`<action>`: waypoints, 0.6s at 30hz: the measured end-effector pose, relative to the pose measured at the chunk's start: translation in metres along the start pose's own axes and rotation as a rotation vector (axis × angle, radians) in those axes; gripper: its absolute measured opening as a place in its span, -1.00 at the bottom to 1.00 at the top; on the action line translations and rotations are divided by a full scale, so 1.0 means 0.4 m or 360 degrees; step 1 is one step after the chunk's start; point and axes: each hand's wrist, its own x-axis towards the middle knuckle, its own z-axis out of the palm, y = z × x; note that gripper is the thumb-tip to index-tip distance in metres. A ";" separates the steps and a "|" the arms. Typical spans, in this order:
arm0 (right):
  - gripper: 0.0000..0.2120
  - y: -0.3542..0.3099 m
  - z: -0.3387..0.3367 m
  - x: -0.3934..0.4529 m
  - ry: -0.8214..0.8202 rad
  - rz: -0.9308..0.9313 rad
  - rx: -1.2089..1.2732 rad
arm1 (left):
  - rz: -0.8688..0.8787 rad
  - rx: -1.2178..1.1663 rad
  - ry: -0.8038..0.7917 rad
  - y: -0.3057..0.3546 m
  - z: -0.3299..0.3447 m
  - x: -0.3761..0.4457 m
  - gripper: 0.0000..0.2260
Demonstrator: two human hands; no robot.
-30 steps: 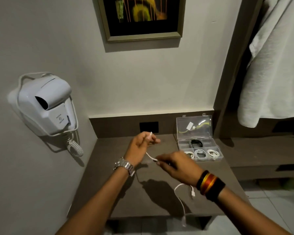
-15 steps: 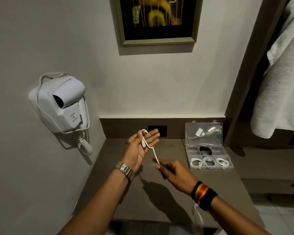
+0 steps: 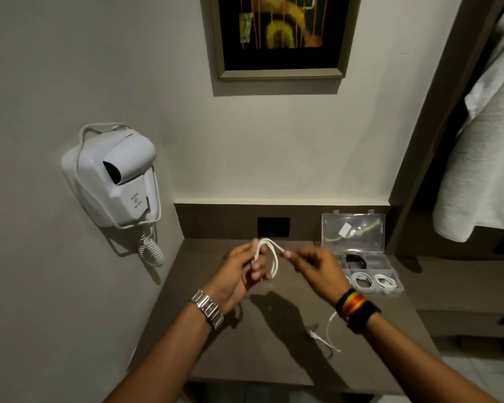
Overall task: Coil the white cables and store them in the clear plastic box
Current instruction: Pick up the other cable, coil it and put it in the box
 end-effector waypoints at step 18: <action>-0.76 0.005 0.042 0.003 0.0064 0.0030 0.0112 | -0.0129 0.0228 -0.0102 0.000 -0.034 -0.010 -0.72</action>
